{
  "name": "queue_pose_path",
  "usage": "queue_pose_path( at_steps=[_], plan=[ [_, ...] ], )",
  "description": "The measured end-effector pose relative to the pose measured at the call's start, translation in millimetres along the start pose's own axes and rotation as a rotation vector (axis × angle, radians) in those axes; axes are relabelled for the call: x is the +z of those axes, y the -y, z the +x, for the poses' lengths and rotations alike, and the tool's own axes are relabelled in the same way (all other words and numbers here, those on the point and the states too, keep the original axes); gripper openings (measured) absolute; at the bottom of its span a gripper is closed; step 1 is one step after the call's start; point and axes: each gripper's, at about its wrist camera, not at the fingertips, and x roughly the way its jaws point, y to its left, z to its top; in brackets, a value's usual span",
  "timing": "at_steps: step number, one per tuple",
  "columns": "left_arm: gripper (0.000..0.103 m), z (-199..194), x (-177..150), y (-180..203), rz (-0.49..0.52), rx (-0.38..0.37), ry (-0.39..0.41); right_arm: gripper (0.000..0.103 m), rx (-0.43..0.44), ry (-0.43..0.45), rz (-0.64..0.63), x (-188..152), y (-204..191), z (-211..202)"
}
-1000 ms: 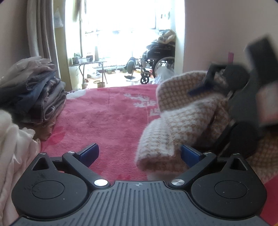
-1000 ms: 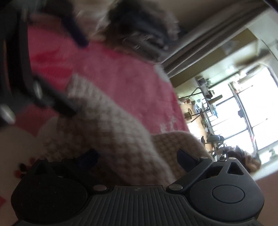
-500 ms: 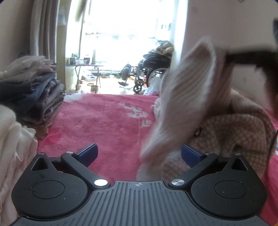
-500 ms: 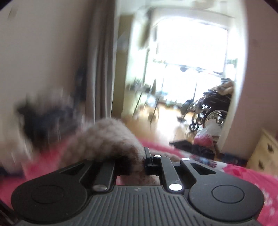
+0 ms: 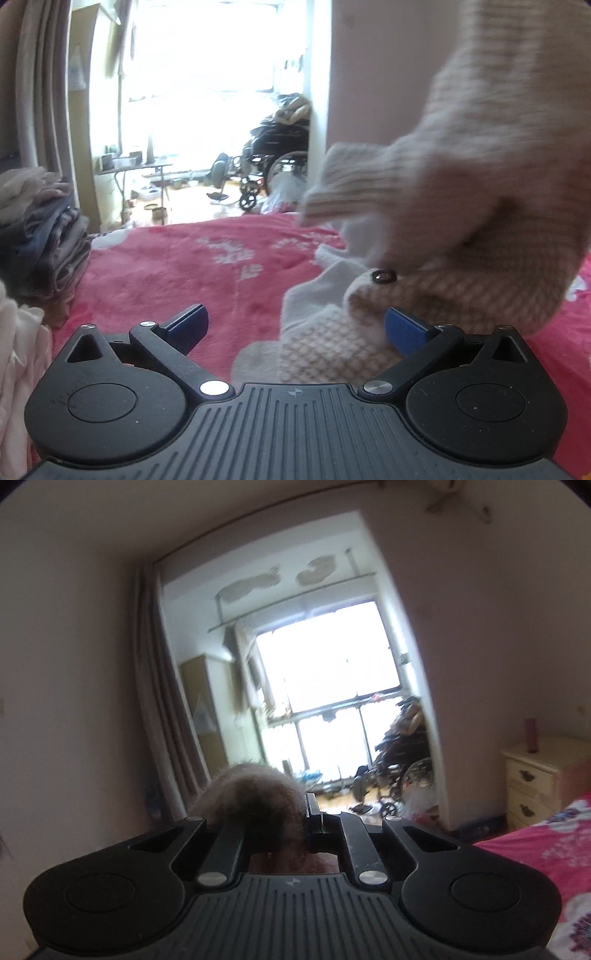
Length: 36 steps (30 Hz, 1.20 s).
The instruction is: Fold clothes
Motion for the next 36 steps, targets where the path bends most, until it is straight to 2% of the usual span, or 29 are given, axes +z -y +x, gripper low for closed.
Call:
queue_pose_path(
  at_steps=[3, 5, 14, 15, 16, 17, 18, 23, 28, 36],
  plan=[
    [0.103, 0, -1, 6, 0.001, -0.018, -0.002, 0.012, -0.102, -0.005, 0.037, 4, 29, -57],
    [0.103, 3, -2, 8, -0.001, -0.028, -0.014, 0.012, -0.212, -0.079, 0.053, -13, 46, -81],
    [0.103, 23, -12, 36, 0.027, -0.114, -0.082, 0.021, -0.634, -0.759, -0.017, -153, 76, -77],
    [0.103, 25, -13, 39, 0.036, -0.124, -0.086, 0.028, -0.681, -0.835, -0.025, -169, 80, -77],
    [0.103, 25, -14, 41, 0.041, -0.132, -0.089, 0.045, -0.726, -0.911, -0.033, -184, 83, -76],
    [0.103, 25, -16, 43, 0.042, -0.136, -0.093, 0.053, -0.747, -0.957, -0.041, -195, 84, -70],
    [0.103, 25, -17, 44, 0.044, -0.141, -0.098, 0.062, -0.73, -0.956, -0.047, -196, 81, -55],
    [0.103, 25, -23, 52, 0.05, -0.165, -0.118, 0.064, -0.641, -0.953, -0.076, -206, 67, 23],
    [0.103, 25, -29, 59, 0.057, -0.189, -0.139, 0.071, -0.552, -0.948, -0.104, -215, 54, 100],
    [0.103, -2, -31, 50, 0.095, -0.157, -0.118, 0.071, -0.409, -0.937, -0.149, -230, 32, 224]
  ],
)
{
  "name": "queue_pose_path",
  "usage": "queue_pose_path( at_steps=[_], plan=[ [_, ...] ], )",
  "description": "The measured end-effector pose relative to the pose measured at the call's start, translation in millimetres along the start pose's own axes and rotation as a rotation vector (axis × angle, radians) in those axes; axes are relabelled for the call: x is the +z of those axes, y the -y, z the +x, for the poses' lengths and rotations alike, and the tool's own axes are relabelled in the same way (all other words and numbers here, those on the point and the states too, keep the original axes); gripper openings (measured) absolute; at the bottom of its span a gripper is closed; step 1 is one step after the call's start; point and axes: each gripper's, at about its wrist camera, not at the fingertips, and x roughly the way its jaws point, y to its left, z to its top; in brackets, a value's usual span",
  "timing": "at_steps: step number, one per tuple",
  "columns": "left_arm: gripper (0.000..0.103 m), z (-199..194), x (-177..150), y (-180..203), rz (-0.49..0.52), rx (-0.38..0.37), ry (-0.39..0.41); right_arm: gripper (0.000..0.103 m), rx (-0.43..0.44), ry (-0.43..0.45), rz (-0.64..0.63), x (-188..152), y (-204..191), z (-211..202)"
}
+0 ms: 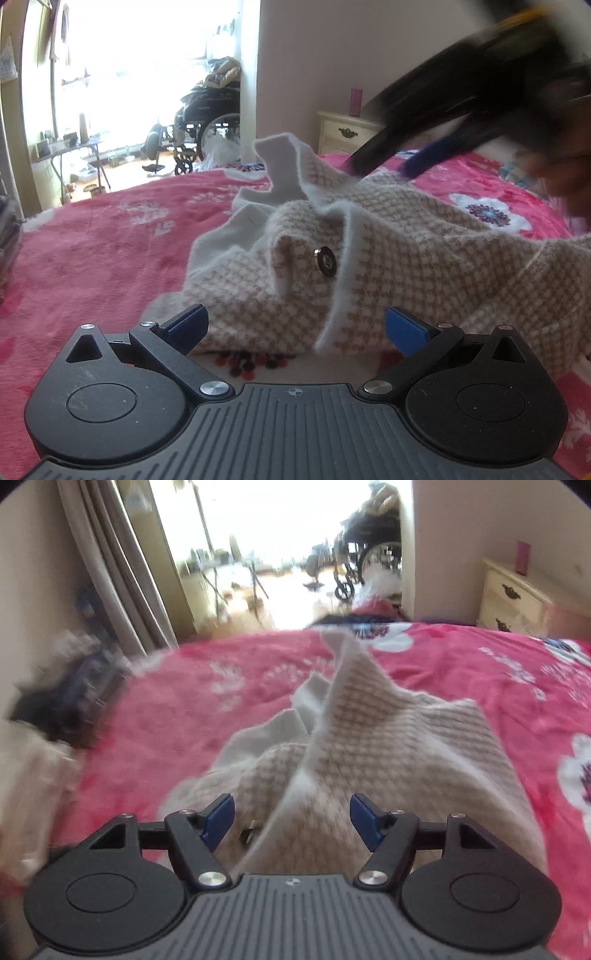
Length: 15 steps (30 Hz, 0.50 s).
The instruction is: Fold clothes
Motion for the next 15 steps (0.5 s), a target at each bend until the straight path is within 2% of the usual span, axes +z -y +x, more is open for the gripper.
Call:
queue_pose_path(
  at_steps=[2, 3, 5, 6, 7, 11, 12, 15],
  plan=[
    [0.103, -5, -1, -3, 0.009, 0.013, 0.017, 0.065, 0.026, 0.009, -0.023, 22, -15, 17],
    [0.103, -6, 0, -5, 0.016, 0.018, 0.025, 0.057, 0.038, 0.014, -0.035, 34, -22, 25],
    [0.103, -4, 3, -8, 0.034, 0.026, 0.041, 0.045, 0.037, 0.031, -0.053, 31, -20, 17],
    [0.103, -3, 4, -10, 0.042, 0.031, 0.05, 0.028, 0.03, 0.04, -0.06, 24, -15, 7],
    [0.103, -2, 5, -12, 0.051, 0.035, 0.058, 0.017, 0.024, 0.05, -0.068, 17, -10, -3],
    [0.103, 1, 11, -19, 0.086, 0.051, 0.091, 0.006, -0.003, 0.09, -0.098, -11, 10, -43],
    [0.103, 4, 14, -21, 0.094, 0.055, 0.103, 0.0, -0.009, 0.099, -0.106, -18, 15, -53],
    [0.103, 15, 28, -21, 0.125, 0.066, 0.147, 0.0, -0.029, 0.129, -0.128, -40, 29, -83]
  ],
)
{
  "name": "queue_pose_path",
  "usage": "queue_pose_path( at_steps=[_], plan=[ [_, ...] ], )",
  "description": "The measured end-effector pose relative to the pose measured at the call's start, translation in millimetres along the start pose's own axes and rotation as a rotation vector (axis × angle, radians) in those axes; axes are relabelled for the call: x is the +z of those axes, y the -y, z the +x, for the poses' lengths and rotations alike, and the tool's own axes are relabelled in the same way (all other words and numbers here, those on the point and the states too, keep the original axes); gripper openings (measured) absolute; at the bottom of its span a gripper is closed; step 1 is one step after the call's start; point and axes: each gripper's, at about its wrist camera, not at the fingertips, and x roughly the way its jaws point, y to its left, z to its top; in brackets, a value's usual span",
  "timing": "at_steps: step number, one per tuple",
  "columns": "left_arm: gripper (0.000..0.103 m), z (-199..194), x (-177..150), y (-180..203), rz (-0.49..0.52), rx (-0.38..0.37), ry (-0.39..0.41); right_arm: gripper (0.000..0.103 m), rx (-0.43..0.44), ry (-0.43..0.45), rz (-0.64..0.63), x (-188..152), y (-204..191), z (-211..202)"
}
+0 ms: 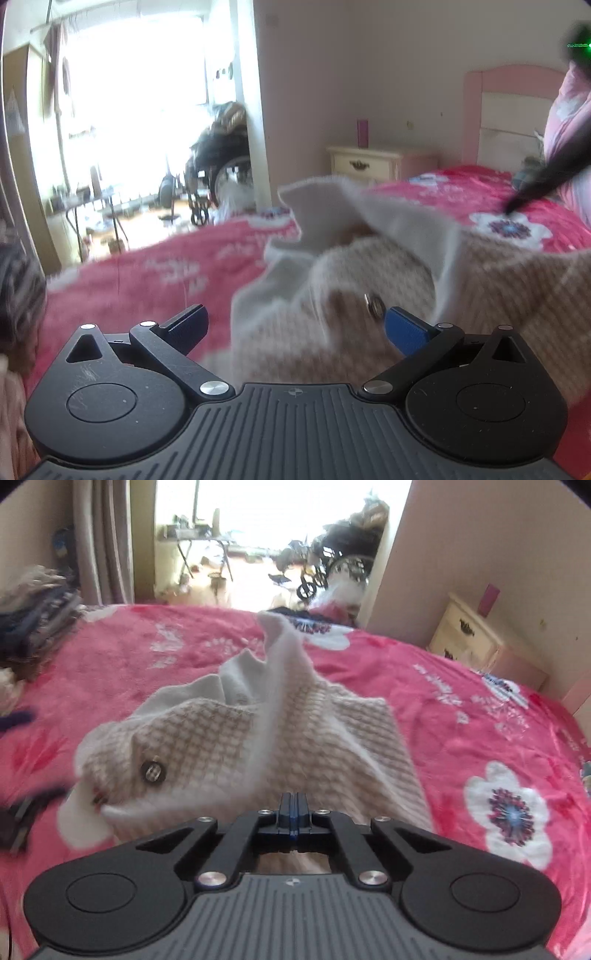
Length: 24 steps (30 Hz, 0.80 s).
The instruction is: Fold clothes
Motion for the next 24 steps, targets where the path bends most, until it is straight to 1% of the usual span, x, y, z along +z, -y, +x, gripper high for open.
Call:
queue_pose_path(
  at_steps=[3, 5, 8, 9, 10, 11, 12, 13, 15, 17, 18, 20, 21, 22, 23, 24],
  plan=[
    [0.103, 11, 11, 7, 0.081, 0.006, 0.045, 0.0, -0.013, 0.028, -0.016, -17, 12, -28],
    [0.103, 19, 15, 14, 0.123, 0.0, 0.053, 0.0, 0.009, 0.047, 0.008, -19, 16, -31],
    [0.103, 35, 11, 22, 0.088, -0.061, -0.025, 0.005, 0.048, 0.073, 0.052, -18, 22, -32],
    [0.103, 40, 7, 26, 0.069, -0.08, -0.054, 0.018, 0.072, 0.077, 0.085, -10, 23, -24],
    [0.103, 42, 3, 30, 0.06, -0.093, -0.069, 0.034, 0.097, 0.08, 0.118, -2, 24, -17],
    [0.103, 42, -1, 35, 0.057, -0.103, -0.077, 0.04, 0.122, 0.084, 0.145, 7, 24, -8],
    [0.103, 42, -5, 40, 0.053, -0.113, -0.085, 0.043, 0.147, 0.09, 0.164, 17, 21, 3],
    [0.103, 41, -8, 44, 0.052, -0.12, -0.088, 0.043, 0.165, 0.088, 0.175, 27, 18, 14],
    [0.103, 39, -11, 51, 0.052, -0.131, -0.088, 0.043, 0.18, 0.058, 0.175, 45, 7, 39],
    [0.103, 38, -13, 57, 0.059, -0.133, -0.082, 0.057, 0.194, 0.021, 0.174, 59, -4, 63],
    [0.103, 36, -14, 59, 0.064, -0.131, -0.077, 0.062, 0.191, -0.003, 0.17, 64, -9, 75],
    [0.103, 31, -14, 60, 0.07, -0.123, -0.06, 0.06, 0.15, -0.069, 0.145, 69, -16, 101],
    [0.103, 27, -14, 57, 0.07, -0.114, -0.05, 0.047, 0.121, -0.1, 0.133, 68, -17, 110],
    [0.103, 23, -13, 53, 0.067, -0.102, -0.039, 0.028, 0.098, -0.116, 0.127, 64, -15, 115],
    [0.103, 20, -12, 49, 0.065, -0.09, -0.028, 0.015, 0.08, -0.126, 0.123, 61, -12, 117],
    [0.103, 16, -11, 46, 0.062, -0.077, -0.018, 0.006, 0.071, -0.122, 0.12, 57, -9, 112]
  ],
)
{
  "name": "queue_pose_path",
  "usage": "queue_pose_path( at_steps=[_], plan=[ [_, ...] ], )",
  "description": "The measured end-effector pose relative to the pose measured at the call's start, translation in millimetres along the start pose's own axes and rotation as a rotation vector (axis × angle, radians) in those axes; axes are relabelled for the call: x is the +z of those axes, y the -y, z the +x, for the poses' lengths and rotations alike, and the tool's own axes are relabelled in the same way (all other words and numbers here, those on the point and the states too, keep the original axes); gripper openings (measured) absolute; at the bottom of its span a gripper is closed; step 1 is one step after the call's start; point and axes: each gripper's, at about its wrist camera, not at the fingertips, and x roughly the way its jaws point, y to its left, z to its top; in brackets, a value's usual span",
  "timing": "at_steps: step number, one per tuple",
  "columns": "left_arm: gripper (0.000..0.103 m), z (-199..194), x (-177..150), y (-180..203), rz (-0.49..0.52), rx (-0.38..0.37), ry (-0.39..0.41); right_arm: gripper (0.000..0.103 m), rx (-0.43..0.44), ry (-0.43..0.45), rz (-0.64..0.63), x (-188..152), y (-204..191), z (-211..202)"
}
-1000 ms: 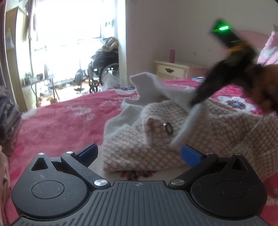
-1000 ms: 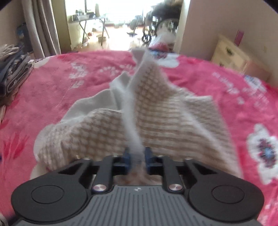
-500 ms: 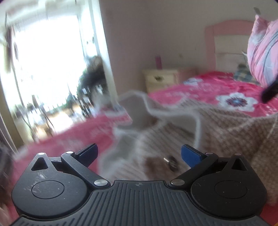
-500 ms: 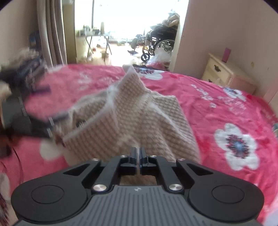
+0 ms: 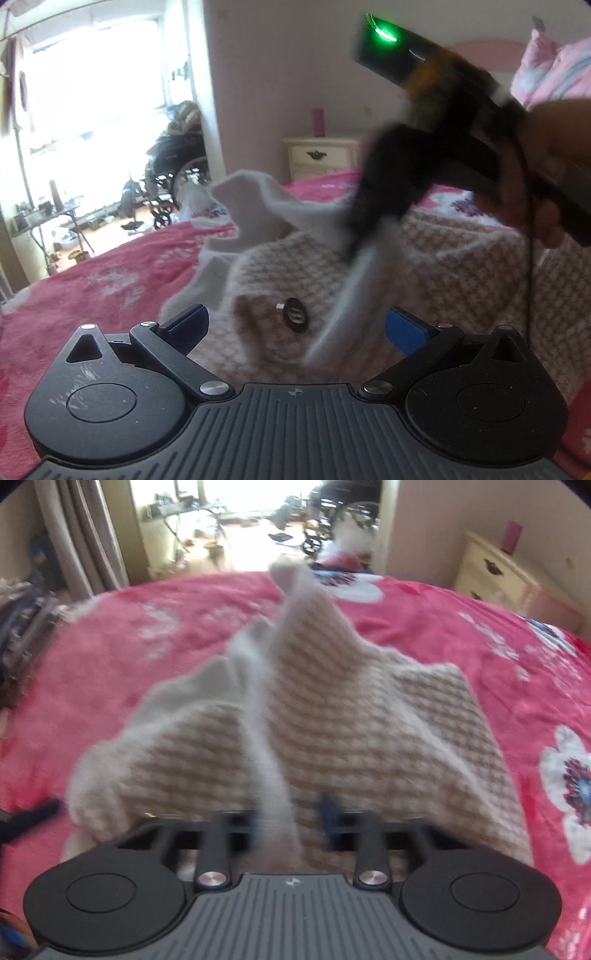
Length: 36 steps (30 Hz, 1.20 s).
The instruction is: Fold clothes
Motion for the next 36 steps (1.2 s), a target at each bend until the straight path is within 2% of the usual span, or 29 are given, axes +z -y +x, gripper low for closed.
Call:
queue_pose_path(
  at_steps=[4, 7, 11, 16, 24, 27, 29, 31, 32, 33, 34, 36],
  plan=[
    [0.103, -10, 4, -12, 0.033, 0.062, 0.046, 0.005, -0.089, 0.138, -0.112, -24, 0, -57],
    [0.103, -10, 10, -20, 0.053, 0.106, 0.07, 0.005, -0.032, 0.229, -0.117, -40, 9, -116],
    [0.103, -7, 21, -25, 0.041, 0.136, 0.094, 0.005, -0.036, 0.321, -0.207, -66, 10, -186],
    [0.103, -7, 25, -3, 0.15, 0.139, 0.144, 0.005, -0.038, 0.331, -0.226, -91, 14, -241],
    [0.103, -12, 21, 50, 0.377, 0.183, 0.259, 0.005, 0.026, 0.292, -0.297, -117, 2, -266],
    [0.102, -2, 22, 58, 0.433, 0.209, 0.272, 0.005, 0.064, 0.276, -0.339, -128, -5, -268],
    [0.095, 6, 23, 58, 0.445, 0.217, 0.27, 0.005, 0.077, 0.272, -0.363, -134, -5, -271],
    [0.08, 13, 26, 57, 0.447, 0.209, 0.27, 0.006, 0.083, 0.259, -0.357, -137, -3, -269],
    [0.068, 14, 28, 56, 0.443, 0.196, 0.271, 0.006, 0.085, 0.252, -0.351, -139, -2, -267],
    [0.063, 15, 30, 55, 0.44, 0.183, 0.271, 0.006, 0.083, 0.247, -0.343, -141, -1, -264],
    [0.053, 17, 32, 54, 0.436, 0.17, 0.272, 0.006, 0.072, 0.244, -0.33, -142, 0, -259],
    [0.04, 18, 36, 50, 0.42, 0.141, 0.274, 0.006, 0.051, 0.239, -0.305, -146, 1, -248]
  ],
)
